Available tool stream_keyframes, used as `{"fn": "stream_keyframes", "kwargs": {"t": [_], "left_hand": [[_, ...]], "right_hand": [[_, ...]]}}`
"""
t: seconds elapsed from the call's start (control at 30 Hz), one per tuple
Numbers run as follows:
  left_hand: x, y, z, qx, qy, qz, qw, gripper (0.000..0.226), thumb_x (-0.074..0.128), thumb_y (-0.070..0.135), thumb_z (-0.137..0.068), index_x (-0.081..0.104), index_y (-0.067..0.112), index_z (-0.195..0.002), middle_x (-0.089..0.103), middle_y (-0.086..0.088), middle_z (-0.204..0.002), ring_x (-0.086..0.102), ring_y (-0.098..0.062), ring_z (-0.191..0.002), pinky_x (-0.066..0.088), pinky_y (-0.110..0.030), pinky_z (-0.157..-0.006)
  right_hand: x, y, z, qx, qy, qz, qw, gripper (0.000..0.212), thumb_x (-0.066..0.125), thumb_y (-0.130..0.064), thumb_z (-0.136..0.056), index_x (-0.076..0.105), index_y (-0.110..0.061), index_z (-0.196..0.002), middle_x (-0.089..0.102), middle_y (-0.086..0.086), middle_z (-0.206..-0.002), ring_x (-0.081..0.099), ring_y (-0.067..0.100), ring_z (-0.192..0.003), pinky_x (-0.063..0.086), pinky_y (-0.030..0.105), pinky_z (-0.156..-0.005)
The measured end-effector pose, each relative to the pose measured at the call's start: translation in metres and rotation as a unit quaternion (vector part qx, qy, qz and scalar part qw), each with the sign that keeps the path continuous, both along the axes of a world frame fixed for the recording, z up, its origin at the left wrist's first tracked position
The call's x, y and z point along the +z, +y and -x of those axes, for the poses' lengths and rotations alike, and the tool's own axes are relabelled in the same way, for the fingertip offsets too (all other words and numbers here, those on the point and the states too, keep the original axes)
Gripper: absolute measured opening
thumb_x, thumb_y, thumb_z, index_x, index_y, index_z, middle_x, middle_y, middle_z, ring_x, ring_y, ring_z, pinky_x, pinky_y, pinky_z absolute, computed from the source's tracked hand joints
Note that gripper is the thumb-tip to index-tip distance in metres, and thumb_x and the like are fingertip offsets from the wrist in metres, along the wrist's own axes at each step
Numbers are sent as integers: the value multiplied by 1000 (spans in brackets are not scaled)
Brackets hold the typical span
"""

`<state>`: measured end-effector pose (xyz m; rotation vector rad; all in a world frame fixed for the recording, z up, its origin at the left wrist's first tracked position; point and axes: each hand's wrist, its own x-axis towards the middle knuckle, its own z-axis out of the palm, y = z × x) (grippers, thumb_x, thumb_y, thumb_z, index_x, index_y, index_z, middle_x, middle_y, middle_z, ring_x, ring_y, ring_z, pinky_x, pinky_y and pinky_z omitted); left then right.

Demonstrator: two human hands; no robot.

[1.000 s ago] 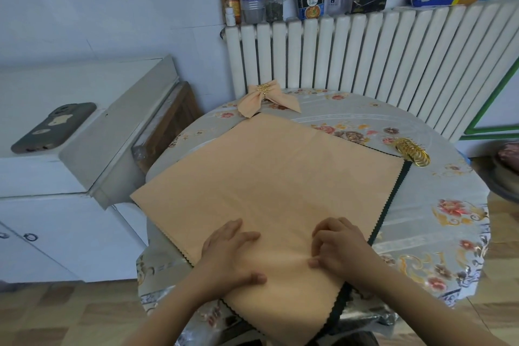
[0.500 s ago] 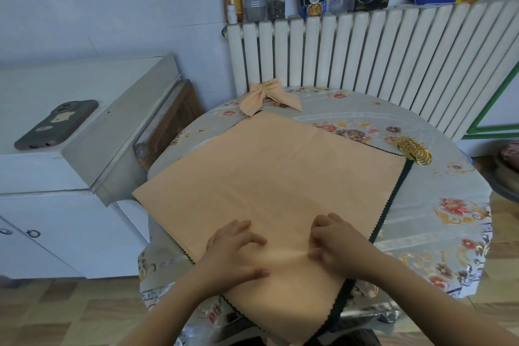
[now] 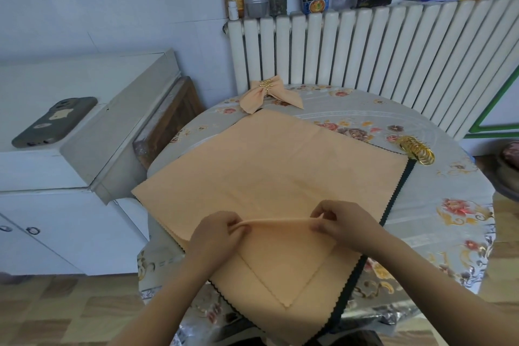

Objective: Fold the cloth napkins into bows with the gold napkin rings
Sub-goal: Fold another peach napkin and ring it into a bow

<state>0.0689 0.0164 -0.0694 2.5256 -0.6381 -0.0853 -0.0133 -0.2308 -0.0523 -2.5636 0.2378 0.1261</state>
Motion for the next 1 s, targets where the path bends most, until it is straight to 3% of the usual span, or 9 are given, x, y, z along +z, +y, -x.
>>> {"fn": "stream_keyframes", "kwargs": {"t": [0.13, 0.23, 0.33, 0.43, 0.57, 0.73, 0.9, 1.0], "left_hand": [[7, 1, -11, -14, -14, 14, 1000, 34, 56, 30, -93, 45, 26, -61, 49, 6, -58, 49, -12, -61, 35, -32, -59], [21, -4, -18, -45, -38, -12, 998, 28, 52, 30, -95, 53, 14, -71, 53, -1, -62, 51, -20, -64, 38, -36, -60], [40, -11, -21, -75, -35, -52, 995, 25, 50, 31, -96, 53, 22, -73, 52, 6, -65, 50, -16, -69, 34, -32, -61], [61, -12, -25, -136, 52, -83, 986, 29, 49, 32, -96, 56, 21, -71, 52, 6, -67, 47, -10, -66, 32, -28, -61], [80, -3, -31, -190, 200, -92, 957, 33, 51, 40, -94, 63, 14, -79, 50, 8, -62, 43, -3, -55, 34, -24, -60], [66, -12, -48, -140, 117, -132, 974, 30, 53, 36, -94, 55, 21, -68, 45, 8, -58, 41, -2, -53, 29, -22, -52], [36, -19, -69, 4, 20, -108, 994, 22, 55, 39, -91, 53, 29, -71, 59, 5, -80, 57, -19, -86, 38, -29, -66], [24, -19, -77, 44, 6, -78, 996, 22, 55, 44, -90, 57, 23, -83, 62, 3, -90, 56, -20, -90, 41, -31, -70]], "right_hand": [[4, -15, 4, -12, -19, -13, 1000, 26, 54, -38, -92, 57, -25, -70, 55, -7, -70, 50, 8, -69, 37, 24, -62], [10, -22, 4, -24, -45, -18, 999, 29, 49, -38, -95, 52, -27, -68, 53, -7, -66, 49, 8, -65, 33, 24, -59], [22, -27, 2, -18, -49, 13, 999, 33, 47, -37, -96, 48, -30, -64, 50, -9, -64, 47, 6, -63, 32, 22, -56], [39, -36, 4, 16, 5, 21, 1000, 36, 46, -38, -97, 57, -19, -69, 53, -6, -66, 47, 4, -61, 31, 19, -55], [60, -45, 8, 71, 121, -37, 989, 45, 48, -47, -94, 63, -5, -86, 55, 1, -68, 46, 9, -59, 34, 27, -62], [60, -41, -16, 42, 65, 17, 997, 33, 52, -42, -93, 58, -22, -68, 51, -9, -61, 46, 5, -57, 32, 21, -56], [25, -39, -53, -91, -40, 59, 993, 20, 57, -39, -90, 63, -21, -84, 62, -4, -85, 58, 19, -86, 44, 30, -69], [12, -38, -68, -115, -103, 110, 982, 20, 56, -38, -91, 66, -21, -92, 65, 0, -96, 59, 22, -92, 43, 31, -72]]}}
